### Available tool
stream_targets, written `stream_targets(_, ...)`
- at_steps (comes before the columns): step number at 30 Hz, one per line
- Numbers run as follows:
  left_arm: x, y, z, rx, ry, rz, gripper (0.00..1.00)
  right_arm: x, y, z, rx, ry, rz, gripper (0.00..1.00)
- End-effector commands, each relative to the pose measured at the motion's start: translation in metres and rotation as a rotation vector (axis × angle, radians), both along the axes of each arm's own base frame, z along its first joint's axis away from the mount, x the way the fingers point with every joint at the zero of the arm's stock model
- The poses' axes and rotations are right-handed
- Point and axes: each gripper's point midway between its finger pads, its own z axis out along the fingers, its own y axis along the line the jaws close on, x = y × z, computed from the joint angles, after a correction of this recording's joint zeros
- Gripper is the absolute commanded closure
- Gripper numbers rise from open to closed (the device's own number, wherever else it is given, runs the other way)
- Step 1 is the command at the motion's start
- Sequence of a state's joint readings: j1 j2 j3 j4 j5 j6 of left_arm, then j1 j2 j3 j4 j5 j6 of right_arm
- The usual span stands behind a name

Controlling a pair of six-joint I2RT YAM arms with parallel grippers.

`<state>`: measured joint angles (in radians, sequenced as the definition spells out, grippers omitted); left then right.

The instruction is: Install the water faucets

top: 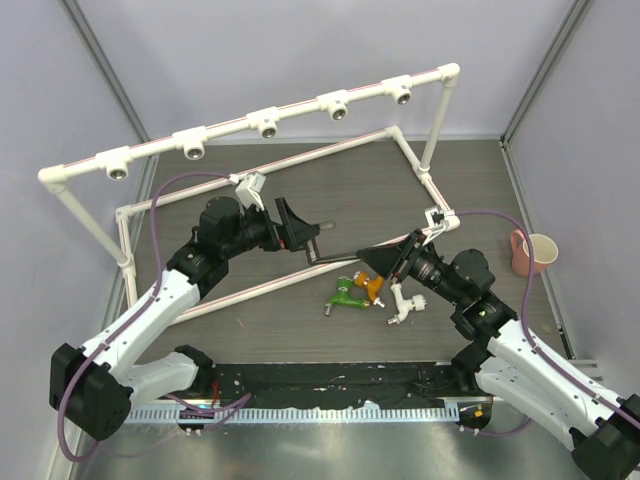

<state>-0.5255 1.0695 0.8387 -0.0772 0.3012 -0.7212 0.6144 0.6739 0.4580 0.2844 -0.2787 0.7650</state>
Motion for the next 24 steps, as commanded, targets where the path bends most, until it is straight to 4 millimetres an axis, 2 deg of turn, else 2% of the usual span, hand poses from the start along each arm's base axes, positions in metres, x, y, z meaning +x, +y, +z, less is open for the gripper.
stream_targets(1,-0.012,-0.013,0.024,-0.071,-0.059,-0.156,0.02,-0.017,0.0,0.065,0.156,-0.201,0.06,0.99)
stream_targets(7,-0.032,-0.022,0.037,-0.141,-0.079,-0.284,0.1,-0.023,0.001,0.07,0.174,-0.231,0.087,0.99)
stream_targets(10,-0.038,-0.023,0.045,-0.167,-0.09,-0.315,0.19,-0.025,0.002,0.071,0.179,-0.244,0.097,0.99)
stream_targets(16,-0.047,-0.024,0.059,-0.202,-0.129,-0.369,0.46,-0.028,0.002,0.074,0.195,-0.262,0.114,0.99)
stream_targets(18,-0.053,-0.025,0.063,-0.217,-0.138,-0.399,0.52,-0.029,0.002,0.073,0.196,-0.262,0.116,0.99)
stream_targets(21,-0.061,-0.024,0.071,-0.244,-0.161,-0.436,0.64,-0.028,0.003,0.069,0.195,-0.249,0.117,0.99)
stream_targets(24,-0.067,-0.022,0.08,-0.261,-0.188,-0.457,0.79,-0.026,0.004,0.063,0.183,-0.227,0.114,0.99)
